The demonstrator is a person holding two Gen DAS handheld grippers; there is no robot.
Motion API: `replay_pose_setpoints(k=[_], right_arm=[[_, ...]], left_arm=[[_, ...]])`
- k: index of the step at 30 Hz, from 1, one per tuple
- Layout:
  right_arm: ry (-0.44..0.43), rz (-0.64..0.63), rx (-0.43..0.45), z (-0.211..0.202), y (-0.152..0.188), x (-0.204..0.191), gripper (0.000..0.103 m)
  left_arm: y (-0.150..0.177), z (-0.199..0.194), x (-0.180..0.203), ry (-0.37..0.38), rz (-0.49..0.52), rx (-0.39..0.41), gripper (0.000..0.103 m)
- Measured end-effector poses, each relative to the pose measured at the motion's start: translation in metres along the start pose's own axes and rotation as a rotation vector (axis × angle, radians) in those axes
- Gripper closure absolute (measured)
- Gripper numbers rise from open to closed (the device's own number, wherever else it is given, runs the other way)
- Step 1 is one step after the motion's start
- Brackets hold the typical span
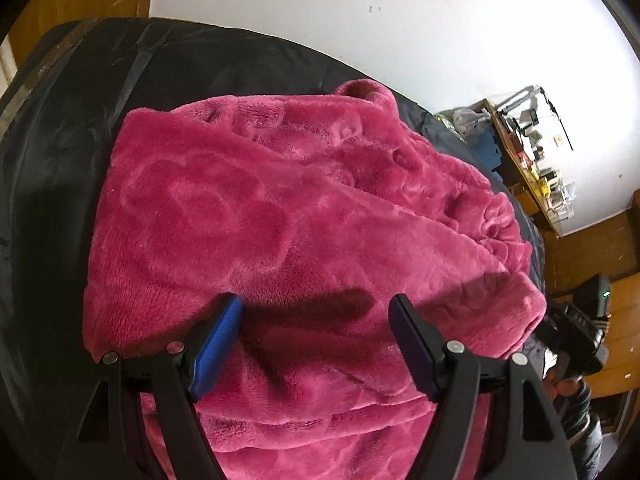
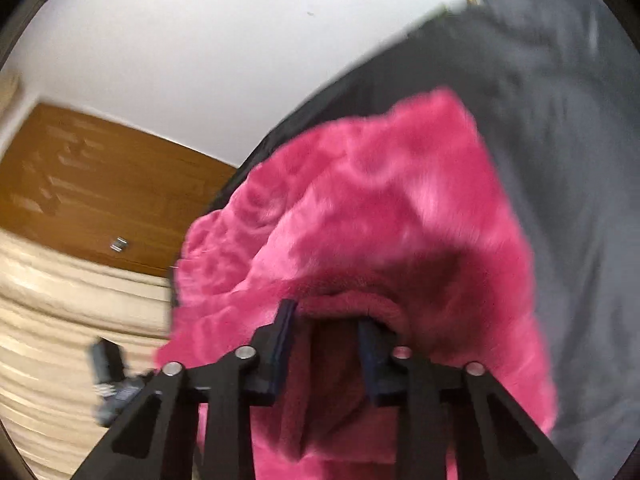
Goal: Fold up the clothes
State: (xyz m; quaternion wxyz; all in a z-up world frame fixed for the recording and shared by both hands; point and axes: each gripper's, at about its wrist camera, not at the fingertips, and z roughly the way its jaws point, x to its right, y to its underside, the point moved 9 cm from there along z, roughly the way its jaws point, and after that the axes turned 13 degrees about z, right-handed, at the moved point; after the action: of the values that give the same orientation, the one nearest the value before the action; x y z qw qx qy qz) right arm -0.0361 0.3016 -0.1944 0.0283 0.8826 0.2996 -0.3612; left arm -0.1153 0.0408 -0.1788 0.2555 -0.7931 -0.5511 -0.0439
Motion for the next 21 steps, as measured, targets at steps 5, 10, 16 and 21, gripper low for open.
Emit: replay_pose_setpoints(k=[5,10,16,21], right_arm=[[0.109,-0.203,0.194,-0.041,-0.021,-0.029,0.084],[0.068,-0.287,0.183,-0.063,-0.031,-0.039,0.082],[0.086,-0.204,0.049,-0.041,-0.004,-0.003,0.023],[0.03,-0.124,0.022,-0.03,-0.005,0.013,0.023]], left_arm=[[0.002,-0.003,0.0,0.015,-0.005,0.003,0.024],[0.008,-0.003,0.003,0.002,0.025,0.006,0.024],[0.007,0.001,0.002,-0.009,0.026,0.009,0.023],[0.008,0.002,0.002,-0.015,0.033,0.013,0.023]])
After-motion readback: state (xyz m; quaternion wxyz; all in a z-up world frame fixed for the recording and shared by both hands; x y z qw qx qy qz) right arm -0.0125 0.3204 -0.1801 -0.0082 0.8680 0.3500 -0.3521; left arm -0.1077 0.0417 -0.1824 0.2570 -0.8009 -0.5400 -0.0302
